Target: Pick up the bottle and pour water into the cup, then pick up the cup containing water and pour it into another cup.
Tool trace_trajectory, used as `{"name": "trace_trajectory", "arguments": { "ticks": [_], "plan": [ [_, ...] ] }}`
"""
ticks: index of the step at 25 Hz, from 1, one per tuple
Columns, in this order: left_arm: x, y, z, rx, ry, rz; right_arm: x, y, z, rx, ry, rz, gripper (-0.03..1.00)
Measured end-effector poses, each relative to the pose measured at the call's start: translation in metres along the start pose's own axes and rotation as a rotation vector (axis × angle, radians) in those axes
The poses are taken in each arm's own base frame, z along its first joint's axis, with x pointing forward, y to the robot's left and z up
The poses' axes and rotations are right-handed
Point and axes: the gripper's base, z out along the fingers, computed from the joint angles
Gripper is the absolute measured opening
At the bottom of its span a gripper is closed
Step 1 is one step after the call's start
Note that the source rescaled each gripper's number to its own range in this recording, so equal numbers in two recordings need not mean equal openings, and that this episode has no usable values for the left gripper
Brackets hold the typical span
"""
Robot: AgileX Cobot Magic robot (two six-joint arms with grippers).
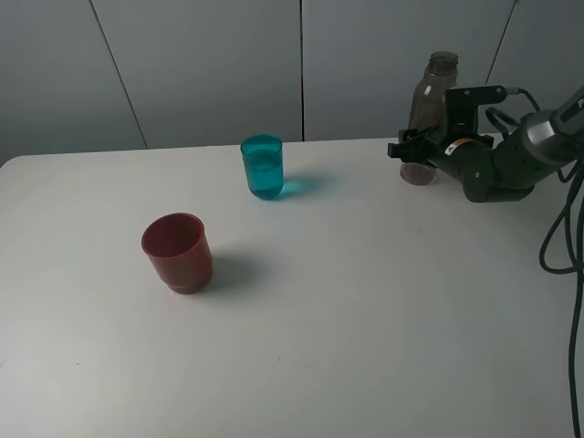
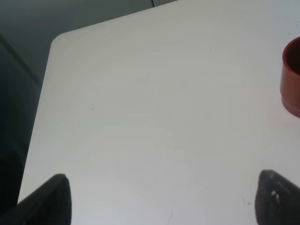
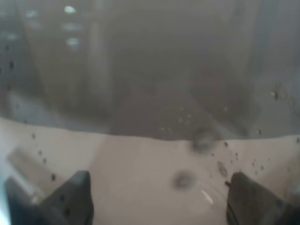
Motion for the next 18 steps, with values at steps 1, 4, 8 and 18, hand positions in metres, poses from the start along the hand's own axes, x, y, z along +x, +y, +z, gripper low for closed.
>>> {"name": "trace_trajectory", "arguments": {
  "ticks": [1,4,8,18],
  "plan": [
    [0.0,0.0,0.0,0.0,0.0,0.0,0.001,0.0,0.0,-0.001,0.006,0.002,0.29],
    [0.0,0.0,0.0,0.0,0.0,0.0,0.003,0.0,0.0,-0.003,0.028,0.001,0.9],
    [0.0,0.0,0.0,0.0,0.0,0.0,0.002,0.0,0.0,-0.004,0.033,0.0,0.99],
    [0.0,0.0,0.0,0.0,0.0,0.0,-0.002,0.0,-0.02,-0.005,0.079,0.0,1.0]
  ]
}}
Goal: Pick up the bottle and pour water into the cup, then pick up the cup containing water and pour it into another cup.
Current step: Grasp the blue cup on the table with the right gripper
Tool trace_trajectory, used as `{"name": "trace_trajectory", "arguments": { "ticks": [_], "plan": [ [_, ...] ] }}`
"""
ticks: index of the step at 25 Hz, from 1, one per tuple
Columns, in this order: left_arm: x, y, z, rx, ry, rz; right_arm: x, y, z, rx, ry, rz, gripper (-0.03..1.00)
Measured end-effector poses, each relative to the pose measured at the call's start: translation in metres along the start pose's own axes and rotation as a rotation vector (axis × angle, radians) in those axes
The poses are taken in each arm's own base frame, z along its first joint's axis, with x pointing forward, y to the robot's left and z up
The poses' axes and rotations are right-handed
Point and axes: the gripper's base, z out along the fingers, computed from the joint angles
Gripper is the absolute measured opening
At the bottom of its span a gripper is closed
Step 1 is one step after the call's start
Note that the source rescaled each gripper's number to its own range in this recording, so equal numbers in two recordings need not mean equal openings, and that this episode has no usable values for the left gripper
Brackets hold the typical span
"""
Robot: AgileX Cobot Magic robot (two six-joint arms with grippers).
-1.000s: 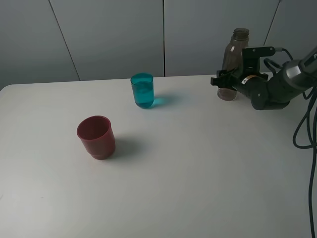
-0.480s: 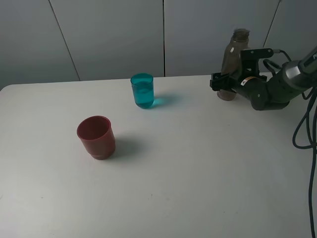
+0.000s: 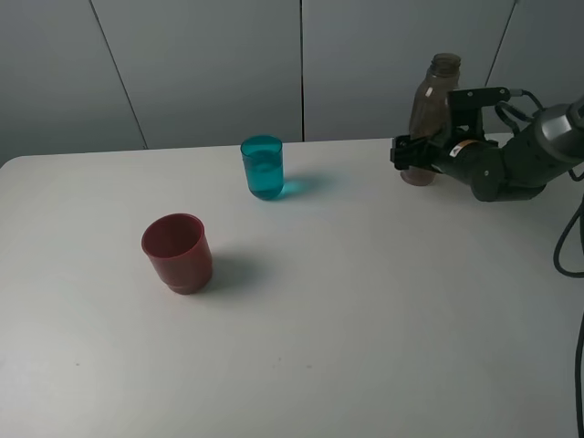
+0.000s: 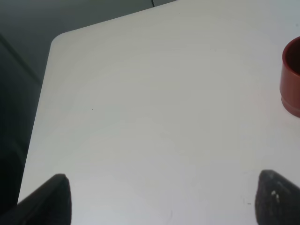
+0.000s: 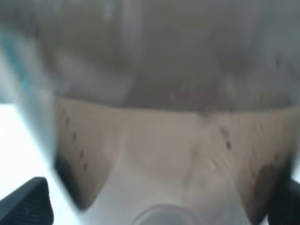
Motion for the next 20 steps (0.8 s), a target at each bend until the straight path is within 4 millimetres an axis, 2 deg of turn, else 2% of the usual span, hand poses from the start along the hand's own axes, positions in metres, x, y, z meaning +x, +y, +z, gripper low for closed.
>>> {"name": "trace_trajectory", "arguments": {
  "ticks": [5,13,16,20],
  "plan": [
    [0.0,0.0,0.0,0.0,0.0,0.0,0.002,-0.001,-0.025,0.001,0.03,-0.001,1.0],
    [0.0,0.0,0.0,0.0,0.0,0.0,0.005,-0.002,-0.087,-0.024,0.065,-0.031,1.0],
    [0.0,0.0,0.0,0.0,0.0,0.0,0.007,0.009,-0.11,-0.109,0.069,-0.114,1.0],
    [0.0,0.0,0.0,0.0,0.0,0.0,0.007,0.037,-0.126,-0.267,0.054,-0.237,1.0]
  ]
}}
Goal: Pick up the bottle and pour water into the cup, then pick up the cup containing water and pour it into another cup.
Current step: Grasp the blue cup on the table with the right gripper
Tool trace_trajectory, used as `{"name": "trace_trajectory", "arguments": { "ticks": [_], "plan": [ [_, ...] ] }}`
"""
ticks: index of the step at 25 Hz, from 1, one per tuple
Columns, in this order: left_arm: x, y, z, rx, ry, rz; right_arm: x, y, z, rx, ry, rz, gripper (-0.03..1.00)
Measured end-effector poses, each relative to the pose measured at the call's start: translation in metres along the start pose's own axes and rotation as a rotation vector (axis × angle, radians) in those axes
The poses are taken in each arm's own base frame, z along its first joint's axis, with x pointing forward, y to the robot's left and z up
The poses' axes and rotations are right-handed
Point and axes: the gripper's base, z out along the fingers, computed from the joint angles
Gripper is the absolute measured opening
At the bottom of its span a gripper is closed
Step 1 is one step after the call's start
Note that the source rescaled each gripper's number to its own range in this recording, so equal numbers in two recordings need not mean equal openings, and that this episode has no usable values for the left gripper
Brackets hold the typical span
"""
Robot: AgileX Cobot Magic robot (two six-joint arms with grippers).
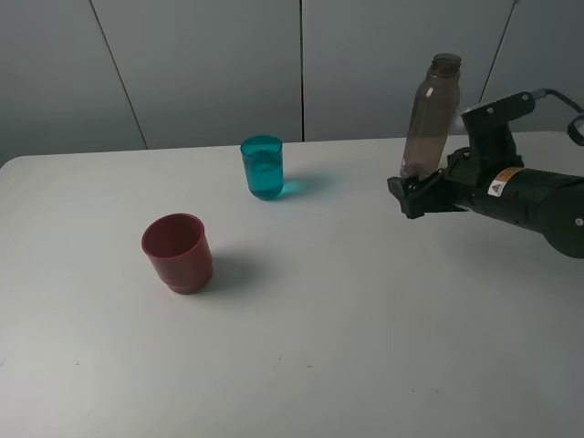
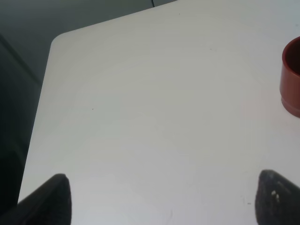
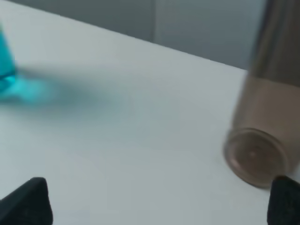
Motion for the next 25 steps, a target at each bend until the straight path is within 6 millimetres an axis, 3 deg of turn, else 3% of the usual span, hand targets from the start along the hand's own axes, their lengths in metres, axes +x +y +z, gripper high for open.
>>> {"name": "trace_trajectory", "arguments": {
  "ticks": [5,11,16,25],
  "plan": [
    [0.0,0.0,0.0,0.0,0.0,0.0,-0.006,0.031,0.004,-0.124,-0.026,-0.071,1.0],
    [0.0,0.0,0.0,0.0,0.0,0.0,-0.018,0.053,0.027,-0.191,-0.063,-0.112,1.0],
    [0.0,0.0,0.0,0.0,0.0,0.0,-0.026,0.059,0.037,-0.209,-0.08,-0.129,1.0],
    [0.0,0.0,0.0,0.0,0.0,0.0,-0.012,0.061,0.044,-0.221,-0.028,-0.133,1.0]
  ]
}}
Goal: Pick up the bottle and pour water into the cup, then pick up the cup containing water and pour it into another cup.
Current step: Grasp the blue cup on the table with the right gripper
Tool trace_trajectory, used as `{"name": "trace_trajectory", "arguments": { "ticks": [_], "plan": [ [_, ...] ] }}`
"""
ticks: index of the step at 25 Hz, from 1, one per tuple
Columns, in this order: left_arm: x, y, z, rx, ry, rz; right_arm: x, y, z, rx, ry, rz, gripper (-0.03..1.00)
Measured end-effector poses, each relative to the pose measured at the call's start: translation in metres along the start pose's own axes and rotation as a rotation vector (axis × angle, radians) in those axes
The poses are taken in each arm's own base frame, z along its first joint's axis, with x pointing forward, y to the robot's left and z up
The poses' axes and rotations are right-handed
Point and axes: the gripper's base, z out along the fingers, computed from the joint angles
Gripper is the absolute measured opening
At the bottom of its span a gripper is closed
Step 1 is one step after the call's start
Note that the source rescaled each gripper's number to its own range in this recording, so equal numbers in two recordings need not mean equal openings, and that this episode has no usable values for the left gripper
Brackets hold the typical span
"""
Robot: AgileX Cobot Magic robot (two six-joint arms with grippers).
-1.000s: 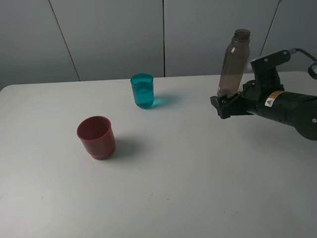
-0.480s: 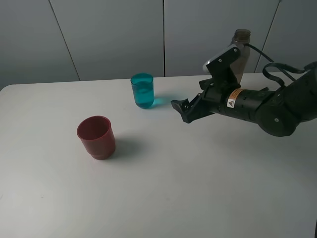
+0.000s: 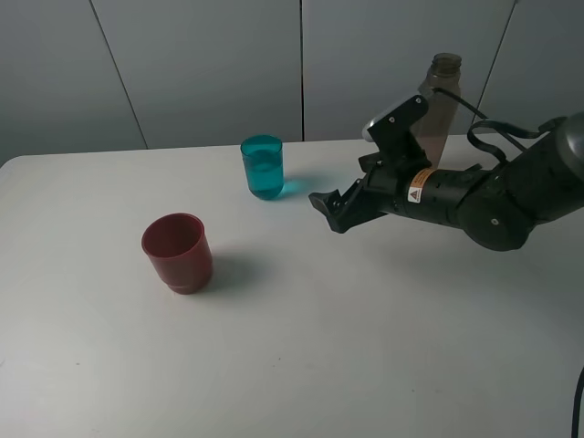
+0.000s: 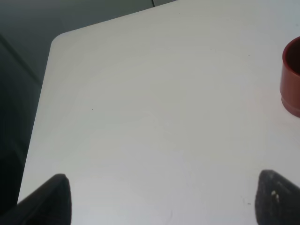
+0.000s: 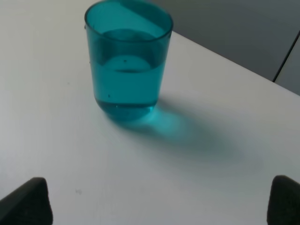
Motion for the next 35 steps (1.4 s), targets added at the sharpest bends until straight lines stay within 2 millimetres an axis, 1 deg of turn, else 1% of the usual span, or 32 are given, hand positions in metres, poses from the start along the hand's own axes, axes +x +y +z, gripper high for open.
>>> {"name": "trace_trajectory", "arguments": {
  "ticks": [5,9,14,21,24,31,35],
  "plan": [
    [0.0,0.0,0.0,0.0,0.0,0.0,0.011,0.001,0.01,-0.013,0.019,0.006,1.0],
    [0.0,0.0,0.0,0.0,0.0,0.0,0.015,0.0,0.018,-0.015,0.03,0.008,1.0],
    [0.0,0.0,0.0,0.0,0.0,-0.002,0.013,-0.001,0.029,-0.023,0.016,-0.003,1.0],
    [0.0,0.0,0.0,0.0,0.0,-0.002,0.012,-0.003,0.051,-0.047,0.001,-0.016,1.0],
    [0.0,0.0,0.0,0.0,0.0,-0.002,0.007,-0.003,0.06,-0.053,-0.021,-0.016,1.0],
    [0.0,0.0,0.0,0.0,0.0,-0.002,-0.002,0.009,0.086,-0.092,-0.06,-0.049,1.0],
    [0.0,0.0,0.0,0.0,0.0,-0.002,-0.004,0.012,0.099,-0.099,-0.077,-0.057,1.0]
  ]
}}
